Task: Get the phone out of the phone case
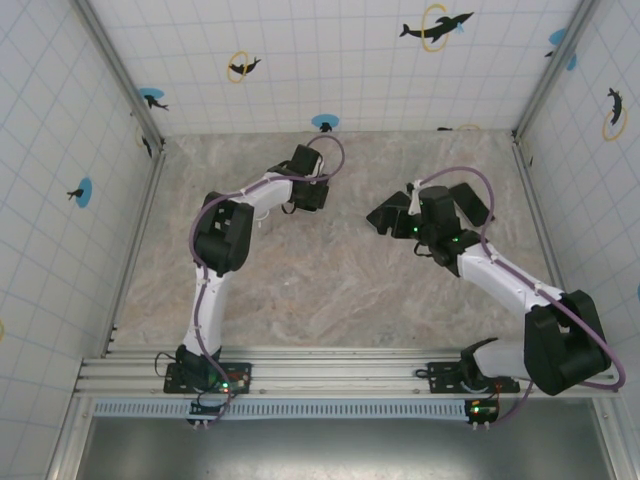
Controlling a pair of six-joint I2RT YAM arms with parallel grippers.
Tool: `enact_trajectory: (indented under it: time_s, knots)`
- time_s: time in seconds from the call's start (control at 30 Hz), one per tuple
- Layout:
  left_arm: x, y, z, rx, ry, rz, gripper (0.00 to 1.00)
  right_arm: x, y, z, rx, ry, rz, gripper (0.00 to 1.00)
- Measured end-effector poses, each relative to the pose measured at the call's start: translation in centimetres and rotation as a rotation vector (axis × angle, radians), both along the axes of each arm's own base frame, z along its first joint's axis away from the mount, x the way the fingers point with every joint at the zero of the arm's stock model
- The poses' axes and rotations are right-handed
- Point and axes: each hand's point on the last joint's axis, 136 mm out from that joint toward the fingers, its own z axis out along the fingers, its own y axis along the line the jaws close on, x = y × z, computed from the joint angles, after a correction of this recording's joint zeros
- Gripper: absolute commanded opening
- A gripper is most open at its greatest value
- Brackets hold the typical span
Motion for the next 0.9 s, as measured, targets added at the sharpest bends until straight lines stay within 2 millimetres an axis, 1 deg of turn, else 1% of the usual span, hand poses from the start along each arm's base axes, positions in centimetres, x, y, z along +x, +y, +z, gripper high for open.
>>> enact_trajectory:
  time_s: [0.1,0.23,0.37,0.47,0.6,0.7,0.77,0.83,0.9]
  knots:
    - [-0.1,0.0,0.2,0.003,-0.008,-0.012,0.6,0.1,-0.4,-0.2,0.015,0.011,-0.01,0.98]
    - [-1.1,0.4,0.5,0.025,0.006,-0.05,0.58,0.2,-0.4,-0.2,0.056,0.026,-0.001,0.96]
    - [-2.0,0.5,1.6,0.023,0.01,-0.083,0.57,0.8,-0.1,-0.1,0.116,0.037,0.01,0.95]
    - [-2.4,0.1,3.8,-0.005,-0.011,-0.105,0.56,1.0,0.4,-0.3,0.155,0.053,0.023,0.93]
    - [-3.2,-0.4,7.5,-0.07,-0.058,-0.141,0.55,1.1,1.6,-0.4,0.223,0.075,0.056,0.92]
    - [-4.7,-0.8,10.4,-0.126,-0.088,-0.181,0.54,1.2,2.5,-0.6,0.271,0.097,0.083,0.91]
    - [-5.9,-1.3,11.9,-0.154,-0.106,-0.214,0.54,1.3,3.1,-0.7,0.301,0.115,0.101,0.89]
    - [-7.3,-2.0,13.0,-0.173,-0.119,-0.259,0.54,1.7,3.8,-0.5,0.341,0.127,0.121,0.85]
    - [-8.9,-2.7,13.7,-0.189,-0.122,-0.304,0.54,2.0,4.5,-0.1,0.385,0.131,0.141,0.82]
